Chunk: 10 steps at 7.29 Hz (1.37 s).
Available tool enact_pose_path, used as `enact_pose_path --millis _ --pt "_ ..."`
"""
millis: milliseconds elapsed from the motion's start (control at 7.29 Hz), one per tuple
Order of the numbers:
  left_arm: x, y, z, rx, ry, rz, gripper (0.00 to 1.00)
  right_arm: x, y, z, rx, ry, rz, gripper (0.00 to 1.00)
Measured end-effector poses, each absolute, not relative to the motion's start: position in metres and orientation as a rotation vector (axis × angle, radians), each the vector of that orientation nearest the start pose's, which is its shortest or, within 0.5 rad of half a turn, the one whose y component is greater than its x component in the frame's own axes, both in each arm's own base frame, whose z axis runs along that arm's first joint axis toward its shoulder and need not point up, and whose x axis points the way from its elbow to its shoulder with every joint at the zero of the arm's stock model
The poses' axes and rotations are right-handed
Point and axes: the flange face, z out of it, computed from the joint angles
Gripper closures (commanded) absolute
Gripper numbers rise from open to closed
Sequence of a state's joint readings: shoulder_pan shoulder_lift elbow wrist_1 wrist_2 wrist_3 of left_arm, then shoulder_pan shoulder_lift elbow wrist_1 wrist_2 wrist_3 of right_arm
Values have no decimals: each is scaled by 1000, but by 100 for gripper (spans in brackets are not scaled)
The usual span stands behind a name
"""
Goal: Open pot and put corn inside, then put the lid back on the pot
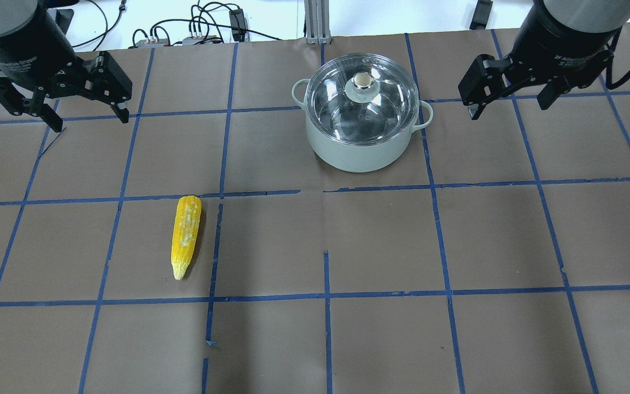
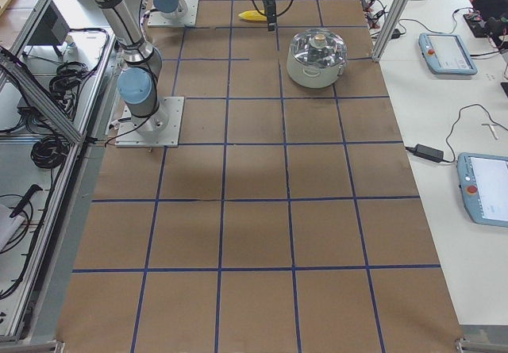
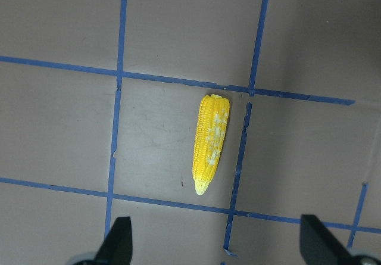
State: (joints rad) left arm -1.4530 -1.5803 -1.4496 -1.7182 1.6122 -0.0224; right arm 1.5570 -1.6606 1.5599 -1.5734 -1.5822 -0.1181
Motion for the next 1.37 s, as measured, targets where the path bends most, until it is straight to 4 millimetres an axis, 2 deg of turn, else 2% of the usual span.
enact_pose_path --millis 549,1098,1235,1373 --pt "-71 -501 529 -215 3093 55 0 125 -469 529 -140 3150 -143 0" --pt "-80 -496 532 -199 3160 56 0 122 -476 519 -135 3152 -104 1" --pt "-81 -496 533 -190 3163 54 0 123 -481 516 -144 3148 -97 2" --pt "-82 -496 533 -170 3164 50 0 127 -494 512 -154 3143 -111 2"
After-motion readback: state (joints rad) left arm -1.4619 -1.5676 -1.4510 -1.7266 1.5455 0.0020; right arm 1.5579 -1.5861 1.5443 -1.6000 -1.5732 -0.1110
